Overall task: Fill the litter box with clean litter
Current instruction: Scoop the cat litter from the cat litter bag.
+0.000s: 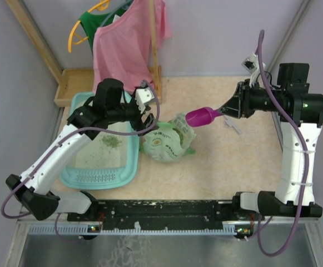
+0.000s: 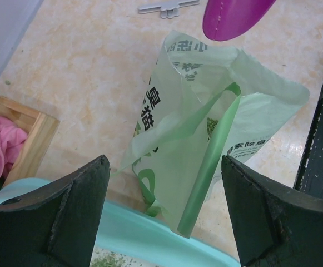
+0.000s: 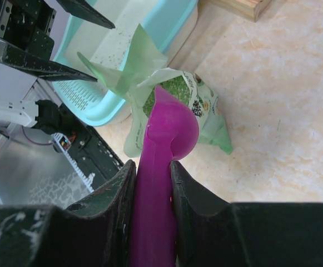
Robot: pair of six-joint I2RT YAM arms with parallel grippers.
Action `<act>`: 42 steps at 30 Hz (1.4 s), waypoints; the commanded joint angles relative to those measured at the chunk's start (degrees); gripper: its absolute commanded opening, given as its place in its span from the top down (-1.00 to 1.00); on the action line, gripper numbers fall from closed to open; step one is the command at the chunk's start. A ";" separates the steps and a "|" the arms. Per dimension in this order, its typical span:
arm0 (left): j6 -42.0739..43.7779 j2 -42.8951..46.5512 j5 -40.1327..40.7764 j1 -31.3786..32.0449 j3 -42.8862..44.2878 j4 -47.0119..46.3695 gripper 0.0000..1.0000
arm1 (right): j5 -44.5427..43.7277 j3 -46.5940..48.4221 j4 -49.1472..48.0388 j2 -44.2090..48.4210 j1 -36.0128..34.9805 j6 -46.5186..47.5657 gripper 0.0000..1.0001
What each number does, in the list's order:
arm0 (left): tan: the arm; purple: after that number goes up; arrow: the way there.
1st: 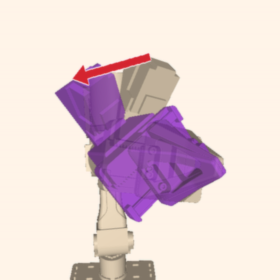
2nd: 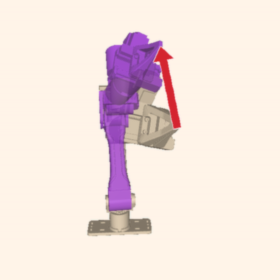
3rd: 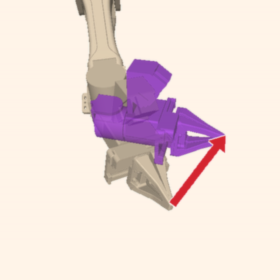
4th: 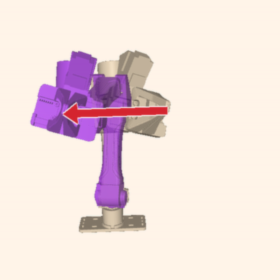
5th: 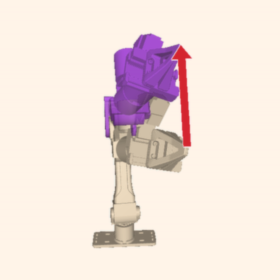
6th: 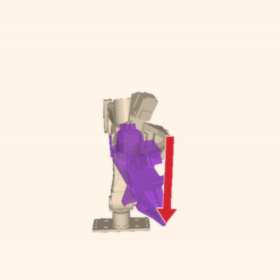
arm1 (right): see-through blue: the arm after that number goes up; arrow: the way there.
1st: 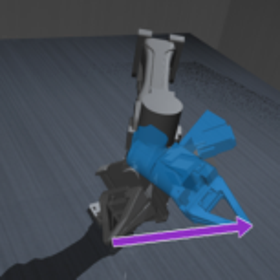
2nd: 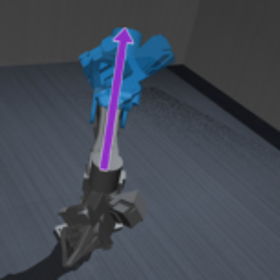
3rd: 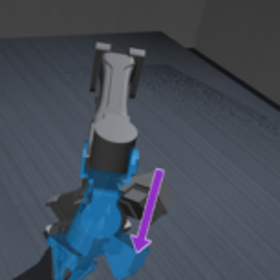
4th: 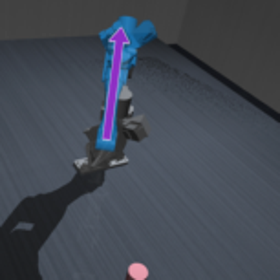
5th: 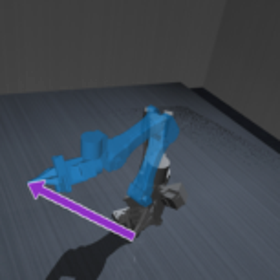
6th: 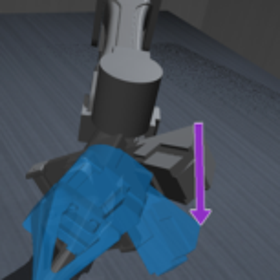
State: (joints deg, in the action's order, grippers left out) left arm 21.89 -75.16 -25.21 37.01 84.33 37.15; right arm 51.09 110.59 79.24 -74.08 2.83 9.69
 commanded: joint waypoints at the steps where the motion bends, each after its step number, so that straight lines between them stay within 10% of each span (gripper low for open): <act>1: 2.39 -0.49 -0.28 0.67 2.01 1.42 -0.73 | 0.95 -1.26 0.07 2.24 -0.06 1.38 1.00; 22: 2.20 -3.87 0.50 3.10 3.82 1.38 0.75 | -9.00 -5.29 -3.06 -4.74 -9.21 -1.83 1.00; 42: -6.11 -2.95 10.64 10.24 2.59 -6.92 1.00 | -37.89 -5.51 -9.50 -17.30 -25.80 -4.38 1.00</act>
State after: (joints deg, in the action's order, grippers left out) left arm 18.65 -78.65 -16.01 45.71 84.66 36.84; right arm 22.63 106.17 72.47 -91.31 -20.12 4.38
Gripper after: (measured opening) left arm 0.016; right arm 0.276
